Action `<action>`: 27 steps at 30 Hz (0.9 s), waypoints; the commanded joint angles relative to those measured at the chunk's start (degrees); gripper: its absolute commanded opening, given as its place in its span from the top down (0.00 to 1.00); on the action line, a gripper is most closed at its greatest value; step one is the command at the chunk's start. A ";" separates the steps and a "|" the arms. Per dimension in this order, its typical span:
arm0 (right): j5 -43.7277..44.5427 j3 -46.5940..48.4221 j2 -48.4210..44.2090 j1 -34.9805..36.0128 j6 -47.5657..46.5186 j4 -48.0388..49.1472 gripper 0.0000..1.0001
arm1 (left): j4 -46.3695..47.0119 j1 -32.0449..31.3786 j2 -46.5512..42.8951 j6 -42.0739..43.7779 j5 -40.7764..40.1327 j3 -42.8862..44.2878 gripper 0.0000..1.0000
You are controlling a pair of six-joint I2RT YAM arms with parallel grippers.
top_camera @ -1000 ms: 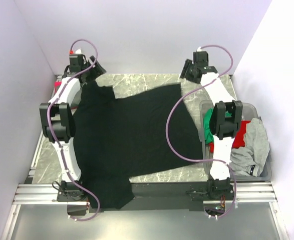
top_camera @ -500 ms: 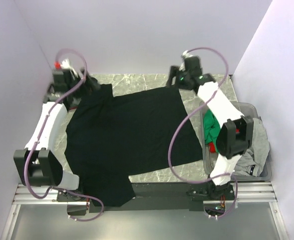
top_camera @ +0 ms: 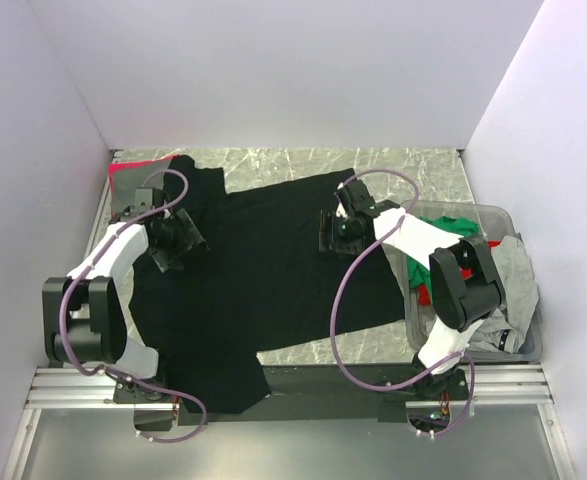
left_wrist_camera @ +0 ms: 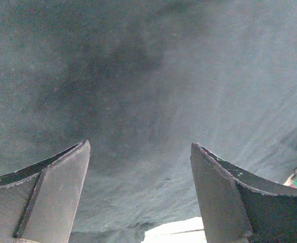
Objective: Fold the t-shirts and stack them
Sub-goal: Flatten the tshirt out
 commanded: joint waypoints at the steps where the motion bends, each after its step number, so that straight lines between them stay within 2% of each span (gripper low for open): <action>1: -1.77 -1.60 -2.88 -0.14 1.46 2.76 0.23 | 0.71 0.17 2.18 -0.20 -0.54 -2.66 0.15; 7: -2.12 -1.87 -0.06 -0.32 2.78 1.97 0.24 | 4.84 0.25 4.90 -2.14 -2.04 -4.78 0.14; 14: -0.63 -0.64 3.45 -0.67 4.18 0.57 0.24 | 7.22 0.25 10.62 -1.18 -3.27 -3.29 0.15; 21: -0.62 2.08 6.88 -3.48 4.63 -1.28 0.25 | 7.31 0.25 16.86 -0.38 -4.85 2.06 0.15; 27: -1.50 8.39 10.92 -5.50 2.78 -3.66 0.25 | 7.74 0.34 22.57 -0.21 -4.94 8.56 0.16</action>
